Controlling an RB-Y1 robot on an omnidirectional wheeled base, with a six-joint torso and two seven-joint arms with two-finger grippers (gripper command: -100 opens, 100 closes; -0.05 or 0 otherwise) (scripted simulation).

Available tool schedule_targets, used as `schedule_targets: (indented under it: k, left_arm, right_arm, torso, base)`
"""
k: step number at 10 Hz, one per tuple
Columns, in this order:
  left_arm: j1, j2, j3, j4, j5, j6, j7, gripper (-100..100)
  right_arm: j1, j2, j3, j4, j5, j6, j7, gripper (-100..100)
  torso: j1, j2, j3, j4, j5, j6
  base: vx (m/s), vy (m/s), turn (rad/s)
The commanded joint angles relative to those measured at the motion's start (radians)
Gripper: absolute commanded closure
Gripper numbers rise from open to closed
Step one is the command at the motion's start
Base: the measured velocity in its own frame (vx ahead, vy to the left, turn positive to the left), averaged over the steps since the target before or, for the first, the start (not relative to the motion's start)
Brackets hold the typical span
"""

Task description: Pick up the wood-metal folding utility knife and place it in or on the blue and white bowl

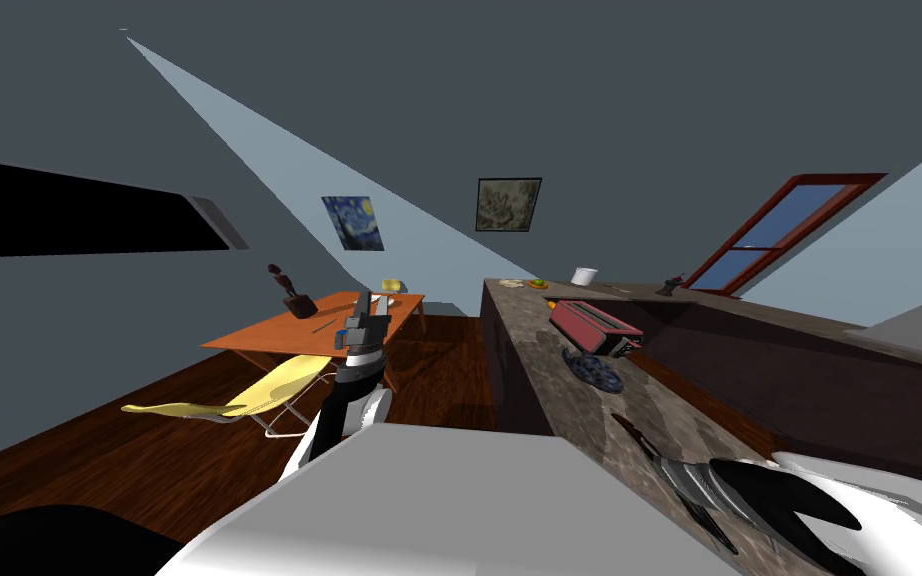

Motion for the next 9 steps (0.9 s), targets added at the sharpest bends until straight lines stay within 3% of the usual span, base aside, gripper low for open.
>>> schedule_targets:
  k: [1,3,4,5,7,9]
  left_arm:
    - [0.000,0.000,0.000,0.000,0.000,0.000,0.000,0]
    - [0.000,0.000,0.000,0.000,0.000,0.000,0.000,0]
    - [0.000,0.000,0.000,0.000,0.000,0.000,0.000,0]
    - [0.000,0.000,0.000,0.000,0.000,0.000,0.000,0]
    - [0.000,0.000,0.000,0.000,0.000,0.000,0.000,0]
    - [0.000,0.000,0.000,0.000,0.000,0.000,0.000,0]
  right_arm:
    - [0.000,0.000,0.000,0.000,0.000,0.000,0.000,100]
    - [0.000,0.000,0.000,0.000,0.000,0.000,0.000,100]
    - [0.000,0.000,0.000,0.000,0.000,0.000,0.000,0]
    - [-0.007,-0.025,-0.003,-0.012,-0.017,0.003,-0.002,100]
    - [-0.009,-0.068,-0.014,-0.031,-0.041,0.005,-0.009,100]
    - [-0.009,-0.068,-0.014,-0.031,-0.041,0.005,-0.009,100]
  torso:
    - [0.000,0.000,0.000,0.000,0.000,0.000]
    - [0.000,0.000,0.000,0.000,0.000,0.000]
    - [0.000,0.000,0.000,0.000,0.000,0.000]
    - [0.000,0.000,0.000,0.000,0.000,0.000]
    - [0.000,0.001,0.001,0.000,0.000,0.000]
    - [0.000,0.001,0.001,0.000,0.000,0.000]
  base:
    - [0.000,0.000,0.000]
    - [0.000,0.000,0.000]
    - [0.000,0.000,0.000]
    - [-0.017,-0.002,-0.154]
    - [-0.023,-0.002,-0.046]
    - [-0.013,-0.003,-0.019]
